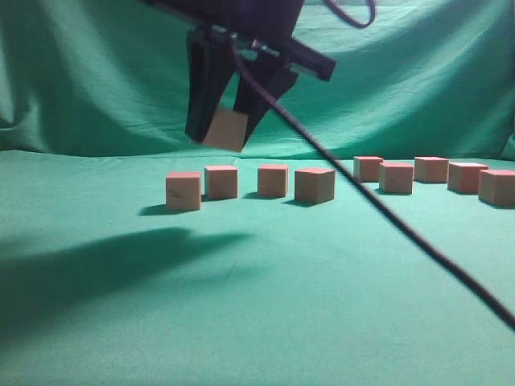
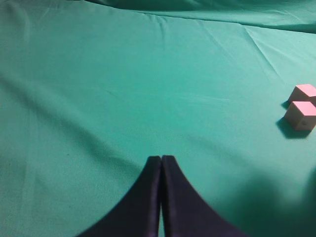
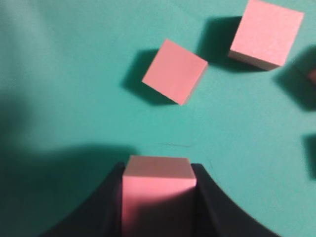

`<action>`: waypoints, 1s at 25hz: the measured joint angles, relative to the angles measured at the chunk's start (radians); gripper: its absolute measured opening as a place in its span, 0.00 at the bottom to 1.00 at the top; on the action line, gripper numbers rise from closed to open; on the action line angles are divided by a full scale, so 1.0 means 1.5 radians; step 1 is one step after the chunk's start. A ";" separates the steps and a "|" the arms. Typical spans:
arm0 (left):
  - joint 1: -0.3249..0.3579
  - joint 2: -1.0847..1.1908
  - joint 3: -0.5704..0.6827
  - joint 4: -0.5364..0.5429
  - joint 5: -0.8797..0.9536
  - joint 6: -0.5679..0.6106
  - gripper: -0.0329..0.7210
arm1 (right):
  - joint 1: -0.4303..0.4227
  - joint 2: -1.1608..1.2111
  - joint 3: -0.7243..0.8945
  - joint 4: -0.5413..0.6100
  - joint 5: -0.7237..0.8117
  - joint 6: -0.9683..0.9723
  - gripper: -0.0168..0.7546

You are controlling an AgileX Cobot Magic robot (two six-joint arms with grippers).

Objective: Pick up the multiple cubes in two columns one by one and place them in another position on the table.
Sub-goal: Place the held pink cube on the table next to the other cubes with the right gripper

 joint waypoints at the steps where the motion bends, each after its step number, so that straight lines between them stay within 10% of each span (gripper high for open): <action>1: 0.000 0.000 0.000 0.000 0.000 0.000 0.04 | 0.005 0.018 -0.016 -0.012 0.015 0.011 0.37; 25: 0.000 0.000 0.000 0.000 0.000 0.000 0.04 | 0.037 0.145 -0.118 -0.122 0.042 0.095 0.37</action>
